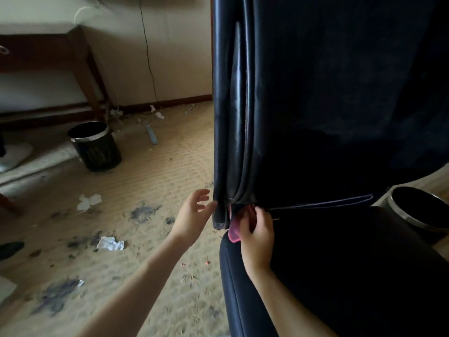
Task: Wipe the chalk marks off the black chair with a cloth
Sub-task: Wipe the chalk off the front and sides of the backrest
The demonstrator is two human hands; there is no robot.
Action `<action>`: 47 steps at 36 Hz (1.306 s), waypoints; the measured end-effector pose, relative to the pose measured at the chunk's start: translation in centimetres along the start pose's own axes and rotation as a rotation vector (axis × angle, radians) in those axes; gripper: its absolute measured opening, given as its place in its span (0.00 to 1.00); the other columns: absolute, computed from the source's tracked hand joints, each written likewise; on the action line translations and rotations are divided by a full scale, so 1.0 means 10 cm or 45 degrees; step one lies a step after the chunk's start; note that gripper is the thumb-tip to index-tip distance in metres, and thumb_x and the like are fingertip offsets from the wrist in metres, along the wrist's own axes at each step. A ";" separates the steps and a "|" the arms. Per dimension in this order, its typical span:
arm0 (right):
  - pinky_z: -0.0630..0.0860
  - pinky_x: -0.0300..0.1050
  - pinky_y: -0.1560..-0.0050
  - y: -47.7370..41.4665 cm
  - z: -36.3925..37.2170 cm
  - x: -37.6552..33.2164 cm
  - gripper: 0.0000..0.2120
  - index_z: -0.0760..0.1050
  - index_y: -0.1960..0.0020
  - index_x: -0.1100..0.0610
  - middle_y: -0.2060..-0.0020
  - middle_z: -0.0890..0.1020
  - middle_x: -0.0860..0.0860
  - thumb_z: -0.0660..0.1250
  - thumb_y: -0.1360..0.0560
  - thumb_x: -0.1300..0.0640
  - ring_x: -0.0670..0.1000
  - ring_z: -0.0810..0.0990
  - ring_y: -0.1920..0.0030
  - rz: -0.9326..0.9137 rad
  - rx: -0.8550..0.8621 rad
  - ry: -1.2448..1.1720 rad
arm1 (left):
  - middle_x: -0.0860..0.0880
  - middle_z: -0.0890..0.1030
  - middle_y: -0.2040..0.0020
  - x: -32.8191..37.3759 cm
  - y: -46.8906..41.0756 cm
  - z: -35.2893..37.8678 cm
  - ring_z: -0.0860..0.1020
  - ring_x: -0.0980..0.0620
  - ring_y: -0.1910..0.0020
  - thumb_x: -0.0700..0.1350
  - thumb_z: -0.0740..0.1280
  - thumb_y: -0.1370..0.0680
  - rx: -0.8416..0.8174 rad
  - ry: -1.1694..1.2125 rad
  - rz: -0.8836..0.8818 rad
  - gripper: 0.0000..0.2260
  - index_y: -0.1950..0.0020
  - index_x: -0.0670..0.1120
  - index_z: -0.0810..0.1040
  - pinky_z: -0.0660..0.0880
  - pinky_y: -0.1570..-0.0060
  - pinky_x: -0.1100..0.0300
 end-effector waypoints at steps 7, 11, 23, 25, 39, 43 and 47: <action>0.69 0.32 0.51 -0.09 0.07 0.09 0.11 0.77 0.50 0.58 0.58 0.79 0.51 0.61 0.25 0.53 0.48 0.77 0.56 -0.338 0.209 0.039 | 0.53 0.81 0.47 -0.15 -0.29 0.37 0.78 0.62 0.49 0.42 0.63 0.20 -0.054 0.099 0.230 0.09 0.41 0.48 0.77 0.72 0.53 0.73; 0.74 0.40 0.55 -0.13 0.11 0.02 0.06 0.74 0.49 0.53 0.58 0.78 0.51 0.62 0.25 0.54 0.51 0.79 0.57 -0.526 0.244 0.088 | 0.51 0.82 0.54 -0.15 -0.39 0.45 0.78 0.66 0.59 0.39 0.63 0.20 -0.005 0.207 0.354 0.06 0.48 0.47 0.78 0.72 0.58 0.74; 0.75 0.44 0.54 -0.23 0.04 -0.12 0.11 0.79 0.48 0.58 0.58 0.76 0.54 0.63 0.29 0.60 0.52 0.77 0.58 -0.721 0.361 -0.016 | 0.46 0.82 0.51 -0.09 -0.62 0.57 0.79 0.50 0.51 0.39 0.64 0.21 0.056 0.085 0.447 0.07 0.45 0.40 0.78 0.72 0.56 0.67; 0.74 0.43 0.55 -0.22 0.01 -0.16 0.11 0.79 0.49 0.59 0.59 0.75 0.54 0.63 0.29 0.61 0.52 0.77 0.59 -0.760 0.365 -0.016 | 0.46 0.81 0.52 -0.09 -0.61 0.53 0.78 0.51 0.52 0.39 0.64 0.21 0.080 0.045 0.469 0.07 0.46 0.40 0.78 0.70 0.59 0.67; 0.72 0.44 0.78 0.26 0.31 -0.51 0.14 0.82 0.52 0.54 0.63 0.78 0.53 0.61 0.31 0.53 0.56 0.79 0.68 -1.103 0.144 0.646 | 0.51 0.78 0.58 -0.24 -0.08 0.14 0.75 0.62 0.62 0.39 0.64 0.21 0.201 0.099 0.518 0.02 0.50 0.43 0.76 0.70 0.64 0.74; 0.70 0.44 0.81 0.42 0.37 -0.43 0.11 0.81 0.54 0.54 0.62 0.77 0.52 0.63 0.31 0.55 0.56 0.78 0.71 -1.120 -0.072 0.717 | 0.48 0.81 0.53 -0.32 0.10 0.02 0.77 0.56 0.57 0.40 0.64 0.21 0.279 0.085 0.492 0.05 0.47 0.42 0.77 0.70 0.62 0.75; 0.69 0.46 0.71 0.65 0.44 -0.37 0.06 0.78 0.53 0.56 0.58 0.75 0.53 0.69 0.29 0.57 0.59 0.80 0.62 -1.090 -0.421 0.823 | 0.48 0.80 0.53 -0.33 0.36 -0.09 0.77 0.56 0.57 0.40 0.64 0.21 0.370 0.028 0.487 0.06 0.47 0.41 0.77 0.71 0.61 0.72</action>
Point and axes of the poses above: each hand's wrist, its own y-axis away from the middle knuckle, its own z-axis out of the palm, x = y × z, the point moved 10 cm from there along -y, towards the middle knuckle
